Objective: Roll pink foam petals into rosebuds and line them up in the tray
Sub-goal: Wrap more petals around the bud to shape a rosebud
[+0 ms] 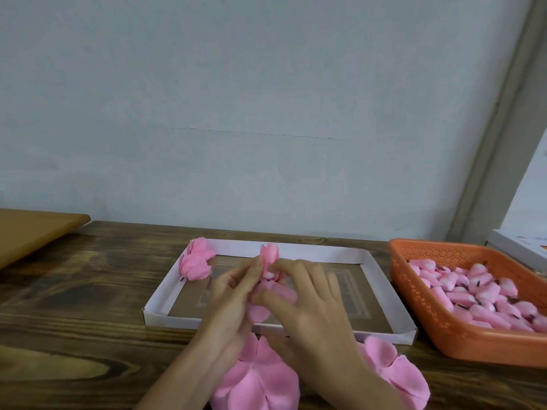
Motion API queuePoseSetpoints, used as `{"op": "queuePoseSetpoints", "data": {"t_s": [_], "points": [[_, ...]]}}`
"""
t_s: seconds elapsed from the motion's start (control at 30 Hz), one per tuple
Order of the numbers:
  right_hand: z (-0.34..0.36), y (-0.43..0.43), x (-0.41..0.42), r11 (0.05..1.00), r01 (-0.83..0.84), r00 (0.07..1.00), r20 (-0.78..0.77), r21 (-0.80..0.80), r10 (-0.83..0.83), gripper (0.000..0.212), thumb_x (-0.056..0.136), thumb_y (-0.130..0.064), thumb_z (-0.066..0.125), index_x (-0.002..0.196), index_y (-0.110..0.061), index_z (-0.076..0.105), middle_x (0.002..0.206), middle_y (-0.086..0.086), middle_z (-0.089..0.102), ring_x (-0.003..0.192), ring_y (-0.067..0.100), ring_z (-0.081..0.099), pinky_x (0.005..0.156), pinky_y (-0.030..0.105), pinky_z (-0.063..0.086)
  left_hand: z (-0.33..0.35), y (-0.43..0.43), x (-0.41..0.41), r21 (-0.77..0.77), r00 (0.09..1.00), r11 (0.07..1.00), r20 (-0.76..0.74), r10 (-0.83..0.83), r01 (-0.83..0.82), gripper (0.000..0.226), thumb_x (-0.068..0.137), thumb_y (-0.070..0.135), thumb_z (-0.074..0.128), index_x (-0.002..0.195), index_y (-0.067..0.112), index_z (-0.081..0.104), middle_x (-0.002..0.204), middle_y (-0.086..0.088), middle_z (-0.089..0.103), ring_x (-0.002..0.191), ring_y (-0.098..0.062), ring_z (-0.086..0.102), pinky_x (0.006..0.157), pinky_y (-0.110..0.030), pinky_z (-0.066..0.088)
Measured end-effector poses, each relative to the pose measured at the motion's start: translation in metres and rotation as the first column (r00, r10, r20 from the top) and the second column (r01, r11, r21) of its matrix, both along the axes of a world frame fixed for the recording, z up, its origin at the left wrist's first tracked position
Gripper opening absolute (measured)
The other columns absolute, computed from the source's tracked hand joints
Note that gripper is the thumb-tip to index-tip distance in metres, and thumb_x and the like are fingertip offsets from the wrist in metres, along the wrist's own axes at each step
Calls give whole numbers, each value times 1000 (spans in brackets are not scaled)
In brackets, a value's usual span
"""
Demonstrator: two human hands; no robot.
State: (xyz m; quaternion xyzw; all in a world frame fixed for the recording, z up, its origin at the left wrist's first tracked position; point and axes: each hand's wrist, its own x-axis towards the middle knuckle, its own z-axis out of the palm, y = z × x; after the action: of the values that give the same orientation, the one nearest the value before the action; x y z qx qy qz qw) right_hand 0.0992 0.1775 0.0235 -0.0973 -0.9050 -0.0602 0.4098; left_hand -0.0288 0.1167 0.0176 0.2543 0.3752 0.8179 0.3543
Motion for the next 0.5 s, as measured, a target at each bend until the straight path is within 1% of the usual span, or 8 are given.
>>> {"op": "queuePoseSetpoints", "data": {"t_s": [0.1, 0.17, 0.2, 0.27, 0.33, 0.37, 0.43, 0.5], "points": [[-2, -2, -3, 1000, 22, 997, -80, 23, -20, 29, 71, -24, 77, 99, -32, 74, 131, 2, 62, 113, 25, 54, 81, 39, 45, 0, -1, 3, 0, 1000, 1000, 4, -29, 29, 27, 92, 28, 70, 103, 4, 78, 97, -13, 77, 85, -17, 74, 61, -24, 57], [-3, -3, -5, 999, 35, 990, -138, 40, -29, 22, 76, -24, 67, 94, -33, 76, 133, 3, 61, 118, 26, 51, 85, 40, 45, 0, -1, 3, 1, 999, 999, -3, -32, 32, 26, 94, 28, 69, 100, 5, 78, 98, -14, 77, 90, -19, 75, 60, -25, 57], [-4, -2, -5, 998, 38, 987, -157, 43, -30, 21, 77, -23, 66, 92, -34, 76, 134, 1, 58, 119, 26, 51, 87, 39, 43, 0, -1, 3, 5, 1000, 1000, 4, -29, 29, 24, 94, 27, 69, 97, 5, 78, 98, -15, 77, 93, -21, 76, 60, -25, 58], [-5, 2, -6, 999, 25, 983, -181, 44, -16, 20, 75, -17, 74, 86, -34, 75, 134, -2, 51, 117, 26, 50, 87, 39, 41, -1, -1, 1, 10, 1000, 1000, 20, -24, 24, 23, 93, 25, 70, 97, 3, 78, 97, -17, 77, 91, -23, 77, 58, -24, 58], [-6, 6, -6, 1000, -13, 979, -203, 25, 18, 16, 79, -18, 79, 83, -33, 74, 131, -3, 54, 112, 25, 54, 83, 42, 44, -1, 0, 0, -2, 999, 1000, 22, -28, 28, 26, 91, 27, 73, 100, 3, 79, 94, -17, 77, 85, -23, 77, 54, -22, 55], [-5, 8, -5, 999, -40, 976, -213, -2, 38, 13, 83, -20, 77, 85, -33, 74, 128, -5, 57, 110, 24, 56, 81, 42, 46, -1, 0, -1, -4, 999, 1000, 22, -31, 31, 27, 88, 28, 75, 100, 4, 79, 94, -16, 77, 84, -24, 77, 55, -22, 55], [-4, 12, -4, 989, -110, 971, -221, -99, 86, 8, 90, -23, 73, 92, -31, 75, 123, -10, 59, 109, 18, 55, 84, 40, 46, -2, 1, -4, 8, 999, 1000, 35, -29, 29, 29, 81, 28, 79, 98, 5, 80, 90, -15, 76, 80, -20, 76, 56, -22, 55], [-3, 15, -2, 962, -181, 963, -237, -202, 132, 10, 92, -19, 72, 99, -25, 73, 116, -15, 60, 106, 13, 55, 86, 35, 46, -3, 2, -6, 7, 999, 1000, 43, -17, 17, 33, 77, 28, 81, 100, 4, 80, 93, -16, 76, 81, -20, 74, 62, -25, 59]]}}
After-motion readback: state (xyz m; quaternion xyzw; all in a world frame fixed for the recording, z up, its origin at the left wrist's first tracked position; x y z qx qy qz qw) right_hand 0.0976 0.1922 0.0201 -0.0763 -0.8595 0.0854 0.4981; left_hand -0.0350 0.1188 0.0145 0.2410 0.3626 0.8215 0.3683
